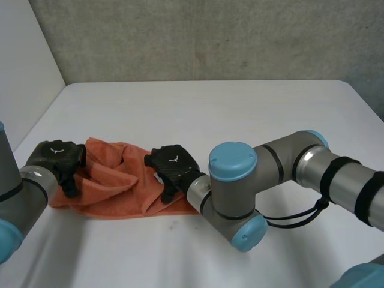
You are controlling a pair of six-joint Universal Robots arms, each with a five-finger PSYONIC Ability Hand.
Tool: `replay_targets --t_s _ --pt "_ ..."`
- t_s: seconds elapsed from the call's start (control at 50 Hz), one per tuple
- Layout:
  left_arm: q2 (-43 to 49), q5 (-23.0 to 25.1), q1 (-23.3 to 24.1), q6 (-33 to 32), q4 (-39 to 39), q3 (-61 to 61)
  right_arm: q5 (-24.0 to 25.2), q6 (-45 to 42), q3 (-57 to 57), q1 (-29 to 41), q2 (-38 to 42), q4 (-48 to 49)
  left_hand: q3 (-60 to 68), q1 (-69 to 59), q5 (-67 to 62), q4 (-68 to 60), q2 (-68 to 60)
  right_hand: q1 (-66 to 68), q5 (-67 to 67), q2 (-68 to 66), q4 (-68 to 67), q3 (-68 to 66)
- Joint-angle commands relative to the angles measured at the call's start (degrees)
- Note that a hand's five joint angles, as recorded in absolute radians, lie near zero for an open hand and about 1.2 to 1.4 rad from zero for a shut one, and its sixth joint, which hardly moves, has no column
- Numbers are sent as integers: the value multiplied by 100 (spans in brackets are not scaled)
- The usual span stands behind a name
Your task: Fold the laundry
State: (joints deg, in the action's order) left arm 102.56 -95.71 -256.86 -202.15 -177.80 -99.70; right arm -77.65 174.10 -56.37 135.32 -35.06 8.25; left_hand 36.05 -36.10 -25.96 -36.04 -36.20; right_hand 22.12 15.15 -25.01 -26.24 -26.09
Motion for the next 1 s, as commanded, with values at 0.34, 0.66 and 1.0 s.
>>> replay_targets --t_s 0.34,0.66,1.0 --pt "-368 -9 65 44 -201 38 -153 18 1093 29 588 -877 4395 -4390 -4404 -4396 -4380 5788 5485 -5499 -5376 -5391" --pt "-1378 0 127 289 -809 555 -611 71 66 -839 -2230 -877 4395 -4390 -4404 -4396 -4380 5788 5485 -5499 -5376 -5391" --pt "-2373 35 4 2065 -844 680 -155 62 -814 -3081 -4484 -1088 4395 -4390 -4404 -4396 -4380 5788 5485 -5499 -5376 -5391"
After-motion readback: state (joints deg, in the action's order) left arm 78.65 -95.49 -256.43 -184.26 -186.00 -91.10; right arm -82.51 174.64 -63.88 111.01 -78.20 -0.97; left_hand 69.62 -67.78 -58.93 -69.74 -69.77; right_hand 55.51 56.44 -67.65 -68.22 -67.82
